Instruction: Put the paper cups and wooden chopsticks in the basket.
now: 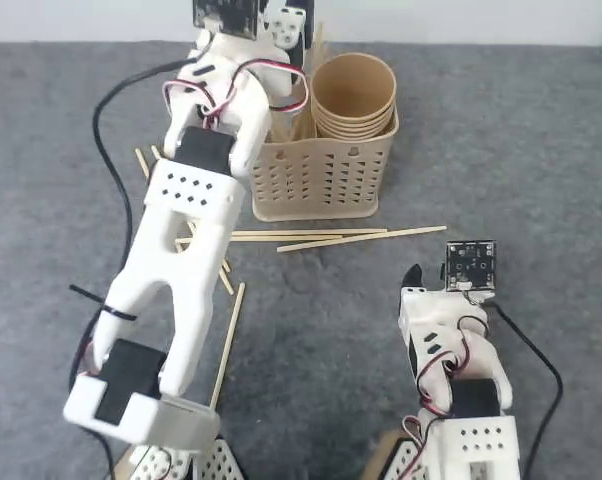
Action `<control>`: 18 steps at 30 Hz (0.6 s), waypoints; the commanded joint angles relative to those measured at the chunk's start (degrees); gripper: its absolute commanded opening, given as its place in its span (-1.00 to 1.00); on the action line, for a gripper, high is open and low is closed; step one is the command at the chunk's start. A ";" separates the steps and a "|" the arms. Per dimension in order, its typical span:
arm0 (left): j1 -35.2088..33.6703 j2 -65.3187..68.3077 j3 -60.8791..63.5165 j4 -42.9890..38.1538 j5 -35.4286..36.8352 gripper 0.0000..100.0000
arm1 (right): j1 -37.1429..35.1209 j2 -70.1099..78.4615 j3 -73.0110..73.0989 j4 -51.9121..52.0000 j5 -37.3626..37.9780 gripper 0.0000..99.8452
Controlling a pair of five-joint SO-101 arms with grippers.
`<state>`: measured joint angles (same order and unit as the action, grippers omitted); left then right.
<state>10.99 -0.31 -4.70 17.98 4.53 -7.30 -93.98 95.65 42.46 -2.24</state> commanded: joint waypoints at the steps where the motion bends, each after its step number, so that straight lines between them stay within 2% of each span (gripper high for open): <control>1: -0.18 -4.84 -4.00 3.25 0.70 -0.80 | 0.40 -1.10 1.32 0.13 1.32 -0.70; 7: -1.41 -7.38 -5.23 8.97 0.70 -0.80 | 0.57 -1.10 1.32 0.31 1.32 -0.70; 18: -2.29 -26.02 -5.23 38.42 0.70 -0.80 | 0.66 -1.10 1.32 0.48 1.32 -0.70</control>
<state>9.41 -17.54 -7.25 47.16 4.53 -7.30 -93.98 95.65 42.46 -1.63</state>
